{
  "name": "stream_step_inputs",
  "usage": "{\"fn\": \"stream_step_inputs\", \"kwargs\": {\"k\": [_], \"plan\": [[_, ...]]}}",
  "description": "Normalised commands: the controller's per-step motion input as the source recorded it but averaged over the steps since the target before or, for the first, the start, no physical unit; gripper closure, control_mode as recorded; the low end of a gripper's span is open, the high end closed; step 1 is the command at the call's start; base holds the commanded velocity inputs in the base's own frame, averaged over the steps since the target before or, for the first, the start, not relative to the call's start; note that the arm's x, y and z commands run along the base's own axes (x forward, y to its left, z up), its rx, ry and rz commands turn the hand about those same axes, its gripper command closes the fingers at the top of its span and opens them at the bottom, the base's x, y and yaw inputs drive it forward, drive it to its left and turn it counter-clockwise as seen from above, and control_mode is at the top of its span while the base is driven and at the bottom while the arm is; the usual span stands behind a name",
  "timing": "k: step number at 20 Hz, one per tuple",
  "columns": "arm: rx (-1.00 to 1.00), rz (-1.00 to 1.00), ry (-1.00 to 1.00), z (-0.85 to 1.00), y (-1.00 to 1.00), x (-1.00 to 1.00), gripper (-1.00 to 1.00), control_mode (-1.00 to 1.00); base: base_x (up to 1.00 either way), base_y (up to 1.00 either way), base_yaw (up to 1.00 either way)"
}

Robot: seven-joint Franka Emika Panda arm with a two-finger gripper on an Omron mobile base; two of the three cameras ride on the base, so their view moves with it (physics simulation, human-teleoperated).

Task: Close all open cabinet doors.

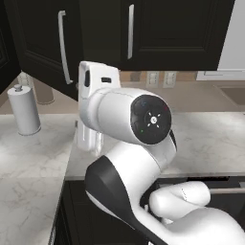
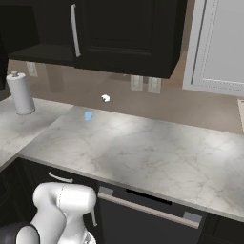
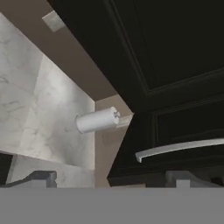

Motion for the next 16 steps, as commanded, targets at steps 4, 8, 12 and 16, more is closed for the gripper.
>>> {"fn": "stream_step_inputs", "kwargs": {"k": [4, 8, 12, 16], "plan": [[-0.03, 0.00, -0.01, 0.00, 0.25, 0.61, -1.00, -1.00, 0.00, 0.00, 0.00], [-0.07, 0.00, -0.03, 0.00, 0.17, 0.63, -1.00, -1.00, 0.00, 0.00, 0.00], [-0.05, -0.03, 0.00, -0.01, 0.18, 0.72, -1.00, -1.00, 0.00, 0.00, 0.00], [-0.04, -0.05, 0.00, -0.01, 0.20, 0.80, -1.00, -1.00, 0.00, 0.00, 0.00]]}}
